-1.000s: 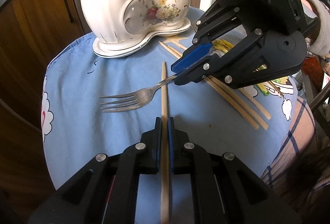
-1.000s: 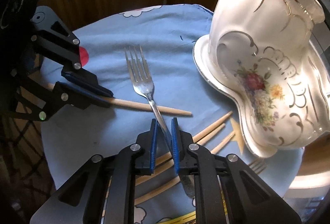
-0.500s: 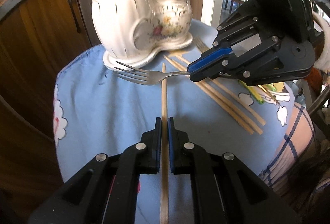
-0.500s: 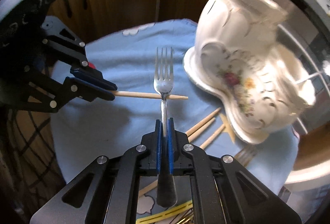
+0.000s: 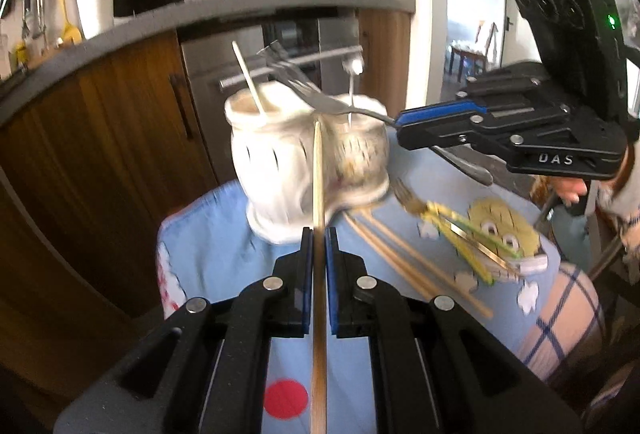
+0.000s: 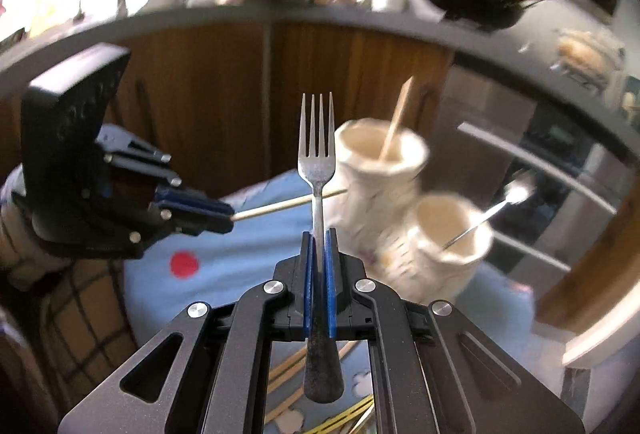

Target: Organize utensils

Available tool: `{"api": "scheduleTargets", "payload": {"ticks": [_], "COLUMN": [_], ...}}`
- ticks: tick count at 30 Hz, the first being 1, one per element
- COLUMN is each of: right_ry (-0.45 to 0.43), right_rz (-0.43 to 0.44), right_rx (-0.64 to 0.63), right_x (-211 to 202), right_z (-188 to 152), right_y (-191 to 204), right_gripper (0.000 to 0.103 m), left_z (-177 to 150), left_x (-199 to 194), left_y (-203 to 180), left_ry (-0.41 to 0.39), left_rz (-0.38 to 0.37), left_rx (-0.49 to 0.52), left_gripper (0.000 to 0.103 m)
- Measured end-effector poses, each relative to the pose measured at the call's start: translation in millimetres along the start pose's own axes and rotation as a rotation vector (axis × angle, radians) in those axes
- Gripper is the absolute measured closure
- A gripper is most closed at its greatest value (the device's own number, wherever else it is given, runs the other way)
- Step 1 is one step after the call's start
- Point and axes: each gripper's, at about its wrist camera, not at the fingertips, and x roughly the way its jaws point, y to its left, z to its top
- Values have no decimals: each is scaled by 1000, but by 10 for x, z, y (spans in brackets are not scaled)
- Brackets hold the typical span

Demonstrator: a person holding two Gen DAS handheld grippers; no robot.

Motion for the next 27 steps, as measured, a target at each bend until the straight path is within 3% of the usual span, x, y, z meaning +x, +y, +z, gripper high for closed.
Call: {"api": "scheduleTargets", "payload": {"ticks": [9,18,23,27], "right_ry": [-211,-392,-442,-434], "right_rz": [-144,-252,-300,-308], "right_rx": [176,398,457,477], "right_x": [-184,115,386,577], "right_z": [200,154,40,-77], "right_y": [-343,-710,-805,-802], "right_gripper": [96,96,96,96], "left_z": [595,1051,1118,1073], "left_x": [-13,293,581,725], "left_y": [128,408,520,534], "left_ry": [-150,-329,-389,-441], "left_rz": [83,62,63,118], "left_rx": [-45,-223,-315,-328], "left_gripper": [97,97,97,97]}}
